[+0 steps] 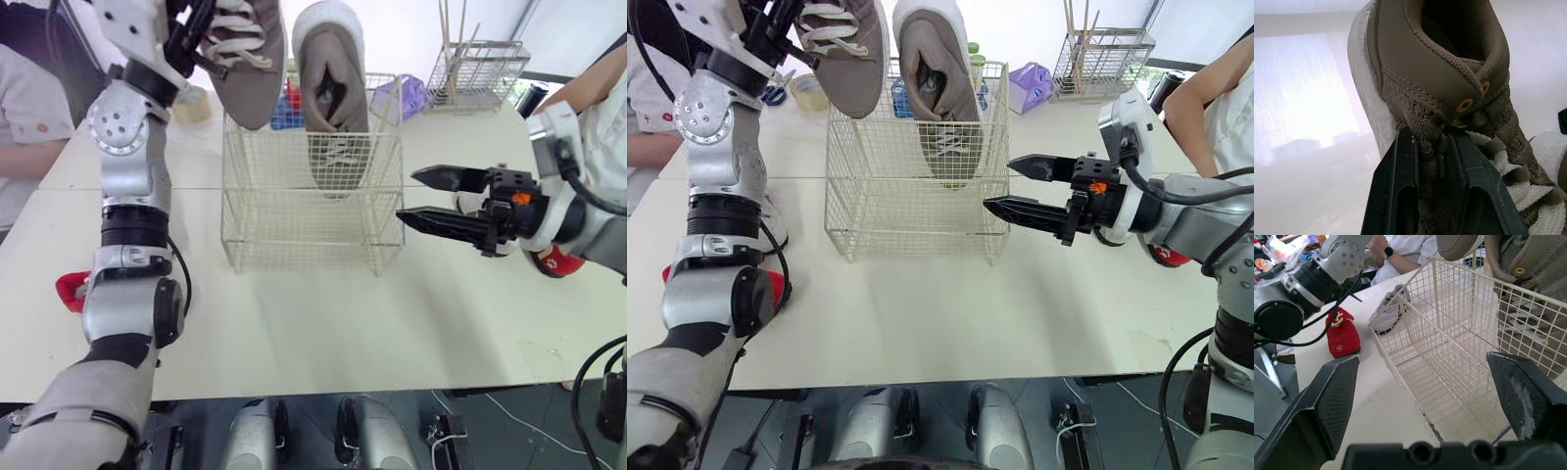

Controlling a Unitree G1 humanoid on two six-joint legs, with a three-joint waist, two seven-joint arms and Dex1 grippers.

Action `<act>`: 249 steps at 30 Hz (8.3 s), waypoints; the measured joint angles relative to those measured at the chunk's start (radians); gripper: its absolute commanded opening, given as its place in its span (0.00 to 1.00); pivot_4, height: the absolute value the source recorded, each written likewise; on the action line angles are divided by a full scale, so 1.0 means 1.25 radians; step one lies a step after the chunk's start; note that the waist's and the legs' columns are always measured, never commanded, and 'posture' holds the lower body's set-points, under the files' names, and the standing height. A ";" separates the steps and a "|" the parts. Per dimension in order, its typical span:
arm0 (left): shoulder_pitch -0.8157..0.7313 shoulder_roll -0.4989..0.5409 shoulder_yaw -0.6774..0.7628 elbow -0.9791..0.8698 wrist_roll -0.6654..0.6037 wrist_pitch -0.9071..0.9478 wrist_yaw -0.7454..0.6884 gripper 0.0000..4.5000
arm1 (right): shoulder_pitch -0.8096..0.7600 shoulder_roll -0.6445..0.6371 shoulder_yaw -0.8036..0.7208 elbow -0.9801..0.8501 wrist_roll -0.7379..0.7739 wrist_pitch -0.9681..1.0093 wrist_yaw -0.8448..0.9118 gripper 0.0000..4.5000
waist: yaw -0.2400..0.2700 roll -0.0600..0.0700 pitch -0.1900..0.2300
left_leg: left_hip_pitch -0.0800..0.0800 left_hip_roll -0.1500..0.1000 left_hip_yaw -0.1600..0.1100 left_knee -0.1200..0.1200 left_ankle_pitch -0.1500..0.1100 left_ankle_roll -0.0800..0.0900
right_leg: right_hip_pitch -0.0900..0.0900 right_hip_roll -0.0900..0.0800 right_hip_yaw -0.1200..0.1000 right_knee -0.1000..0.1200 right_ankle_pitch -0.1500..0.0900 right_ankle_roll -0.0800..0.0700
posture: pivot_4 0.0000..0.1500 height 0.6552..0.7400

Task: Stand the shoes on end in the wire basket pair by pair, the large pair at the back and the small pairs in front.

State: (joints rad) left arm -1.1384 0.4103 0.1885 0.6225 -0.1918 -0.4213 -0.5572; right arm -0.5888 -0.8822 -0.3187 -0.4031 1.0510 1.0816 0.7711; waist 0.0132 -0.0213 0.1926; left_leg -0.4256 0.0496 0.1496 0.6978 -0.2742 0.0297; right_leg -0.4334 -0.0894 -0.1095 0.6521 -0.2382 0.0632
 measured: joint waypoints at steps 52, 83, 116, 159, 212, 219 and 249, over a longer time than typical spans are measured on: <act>0.192 -0.067 -0.069 -0.155 -0.026 0.250 -0.029 0.88 | -0.003 0.046 0.031 0.028 0.011 -0.088 -0.027 1.00 | -0.001 0.004 -0.006 | -0.002 -0.002 -0.003 0.001 -0.002 0.003 | 0.002 -0.002 -0.002 -0.004 0.001 0.002 | 1.00 1.00; 0.982 0.012 -0.146 -1.238 -0.631 0.989 0.310 1.00 | 0.287 0.161 -0.155 0.243 -0.392 -0.382 -0.307 1.00 | 0.000 0.012 -0.007 | 0.000 -0.005 -0.005 -0.001 -0.001 0.001 | 0.004 -0.004 -0.002 -0.004 0.000 0.002 | 1.00 1.00; 1.138 0.017 -0.310 -1.160 -0.324 0.765 0.148 1.00 | 0.090 0.261 -0.044 0.830 -0.577 -0.700 -0.305 0.88 | -0.008 0.025 -0.015 | 0.000 -0.003 -0.005 -0.002 -0.006 0.009 | 0.003 -0.002 -0.001 -0.006 -0.002 0.001 | 1.00 1.00; 1.172 0.701 0.858 -0.794 -1.400 1.158 -0.003 1.00 | -0.600 0.088 0.445 0.480 -0.256 -0.649 0.672 0.40 | -0.022 0.020 -0.005 | -0.001 -0.004 -0.003 -0.012 0.000 -0.005 | -0.006 -0.003 -0.002 -0.003 -0.006 -0.002 | 1.00 1.00; 0.662 0.348 0.184 -0.814 -1.338 1.076 0.038 0.19 | -0.509 0.019 0.374 0.643 -0.347 -0.501 0.491 0.99 | -0.018 0.010 -0.002 | 0.000 -0.003 -0.005 -0.010 0.001 -0.006 | -0.002 -0.006 -0.001 -0.003 -0.005 -0.003 | 1.00 1.00; 0.644 0.202 0.169 -0.905 -1.336 0.934 0.159 0.19 | -0.267 0.217 0.046 0.363 0.187 -0.068 0.017 0.99 | -0.022 0.011 -0.002 | 0.003 -0.002 -0.007 -0.011 0.002 -0.008 | 0.001 -0.003 -0.002 -0.001 -0.005 -0.004 | 1.00 1.00; 0.588 0.036 0.011 -0.877 -1.098 0.886 0.087 0.19 | -0.276 0.410 0.104 0.232 0.431 -0.057 -0.326 0.17 | -0.019 0.011 -0.003 | 0.003 -0.002 -0.008 -0.010 0.002 -0.007 | 0.002 0.001 -0.002 -0.003 -0.004 -0.004 | 1.00 1.00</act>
State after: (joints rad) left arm -0.4038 0.4550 0.2027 -0.4733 -1.5637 0.6862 -0.4484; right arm -0.9333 -0.3697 -0.1887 -0.1125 1.5895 1.0109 0.3630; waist -0.0108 -0.0081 0.1894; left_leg -0.4224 0.0472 0.1399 0.6850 -0.2720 0.0213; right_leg -0.4305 -0.0883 -0.1122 0.6485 -0.2436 0.0585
